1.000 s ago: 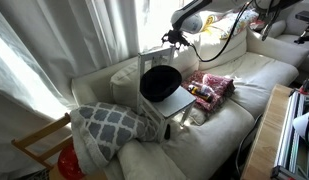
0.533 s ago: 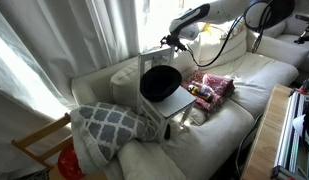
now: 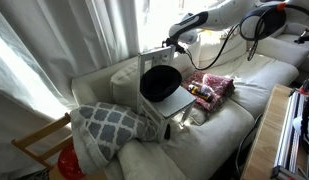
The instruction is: Put the grey towel in the black hat and put the red towel
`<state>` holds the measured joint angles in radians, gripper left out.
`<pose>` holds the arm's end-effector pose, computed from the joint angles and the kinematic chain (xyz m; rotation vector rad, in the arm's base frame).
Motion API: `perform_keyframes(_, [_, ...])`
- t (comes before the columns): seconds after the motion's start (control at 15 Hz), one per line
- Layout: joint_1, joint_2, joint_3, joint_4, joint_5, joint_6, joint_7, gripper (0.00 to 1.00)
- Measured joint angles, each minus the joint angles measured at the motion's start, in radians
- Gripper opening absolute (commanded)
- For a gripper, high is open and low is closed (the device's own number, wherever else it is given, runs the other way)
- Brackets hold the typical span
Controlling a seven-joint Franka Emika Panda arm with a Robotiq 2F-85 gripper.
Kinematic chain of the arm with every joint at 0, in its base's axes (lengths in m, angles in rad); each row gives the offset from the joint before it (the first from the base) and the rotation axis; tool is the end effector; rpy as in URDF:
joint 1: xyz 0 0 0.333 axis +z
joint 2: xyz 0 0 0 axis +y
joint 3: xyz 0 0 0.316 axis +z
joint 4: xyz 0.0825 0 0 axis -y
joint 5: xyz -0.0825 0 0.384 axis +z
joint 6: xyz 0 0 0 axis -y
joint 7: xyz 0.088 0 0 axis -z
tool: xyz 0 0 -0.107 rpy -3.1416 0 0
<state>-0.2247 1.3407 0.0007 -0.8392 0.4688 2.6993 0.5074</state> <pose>0.7922 -0.1964 0.1205 -2.2959 1.4156 -0.6373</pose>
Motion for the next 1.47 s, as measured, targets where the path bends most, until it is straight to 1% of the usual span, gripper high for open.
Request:
perform_keyframes(0.07, [0.000,0.007,-0.001,0.008,0.000,0.000,0.012,0.00])
perform_keyframes(0.47, [-0.013,0.023,-0.007,0.064,0.005,0.000,0.108,0.02])
perform_keyframes(0.67, [-0.031,-0.003,-0.004,0.084,0.017,0.000,0.121,0.02])
perform_keyframes(0.8, [-0.049,-0.033,0.011,0.085,0.034,-0.005,0.122,0.02])
perform_keyframes(1.07, [-0.094,-0.112,0.058,0.069,0.076,-0.019,0.117,0.02])
perform_keyframes(1.27, [-0.151,-0.194,0.121,0.034,0.126,-0.062,0.073,0.02])
perform_keyframes(1.47, [-0.219,-0.298,0.187,-0.033,0.181,-0.114,0.006,0.02])
